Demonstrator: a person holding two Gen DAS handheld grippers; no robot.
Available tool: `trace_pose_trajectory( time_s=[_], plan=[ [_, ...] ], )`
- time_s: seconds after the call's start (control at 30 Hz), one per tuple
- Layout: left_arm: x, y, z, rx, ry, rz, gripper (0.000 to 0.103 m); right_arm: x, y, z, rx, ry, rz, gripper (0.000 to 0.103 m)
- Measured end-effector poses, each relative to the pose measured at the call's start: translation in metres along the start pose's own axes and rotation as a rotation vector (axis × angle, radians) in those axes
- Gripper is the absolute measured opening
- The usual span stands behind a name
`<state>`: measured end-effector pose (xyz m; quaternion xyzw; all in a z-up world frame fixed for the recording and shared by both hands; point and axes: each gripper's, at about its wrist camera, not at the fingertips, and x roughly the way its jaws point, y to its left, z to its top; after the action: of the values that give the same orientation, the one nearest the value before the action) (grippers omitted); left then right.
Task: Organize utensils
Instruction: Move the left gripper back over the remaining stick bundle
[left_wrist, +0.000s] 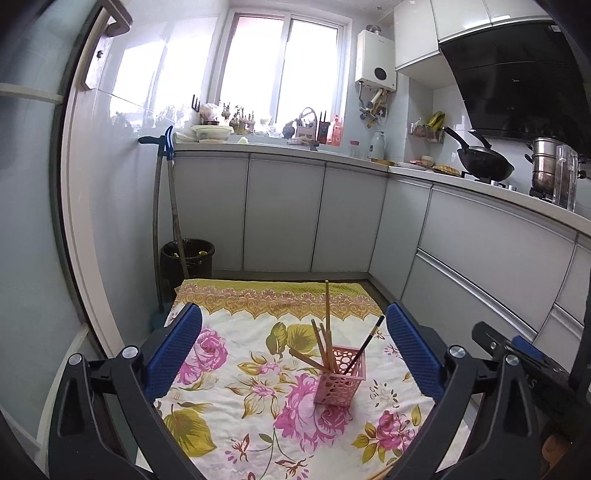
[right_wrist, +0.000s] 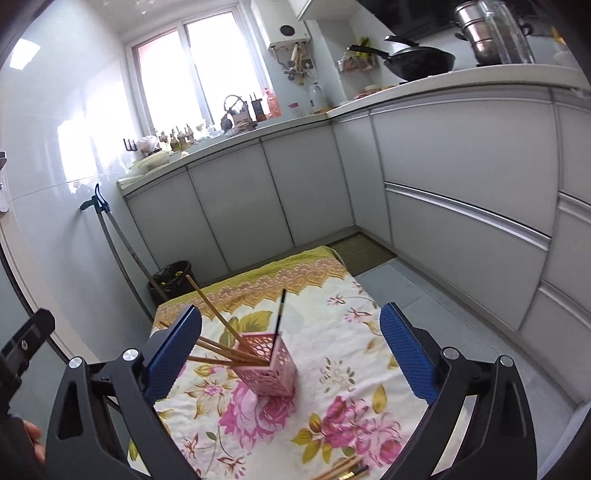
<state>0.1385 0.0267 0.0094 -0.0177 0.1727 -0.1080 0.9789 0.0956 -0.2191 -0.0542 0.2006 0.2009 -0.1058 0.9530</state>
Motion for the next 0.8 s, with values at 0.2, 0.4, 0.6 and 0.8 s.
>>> trace_pose_trajectory(
  time_s=[0.2,0.4,0.6,0.8],
  plan=[
    [-0.007,-0.026,-0.019,0.082,0.064,-0.023,0.096,-0.044,-0.05,-0.033,0.03,0.095,-0.069,0.096],
    [0.006,-0.053,-0.054,0.204,0.209,-0.075,0.096,-0.07,-0.079,-0.064,0.059,0.202,-0.091,0.096],
    [0.03,-0.079,-0.091,0.384,0.389,-0.156,0.096,-0.069,-0.108,-0.095,0.118,0.334,-0.104,0.096],
    [0.063,-0.098,-0.124,0.492,0.599,-0.278,0.096,-0.054,-0.136,-0.115,0.272,0.481,-0.062,0.096]
  ],
)
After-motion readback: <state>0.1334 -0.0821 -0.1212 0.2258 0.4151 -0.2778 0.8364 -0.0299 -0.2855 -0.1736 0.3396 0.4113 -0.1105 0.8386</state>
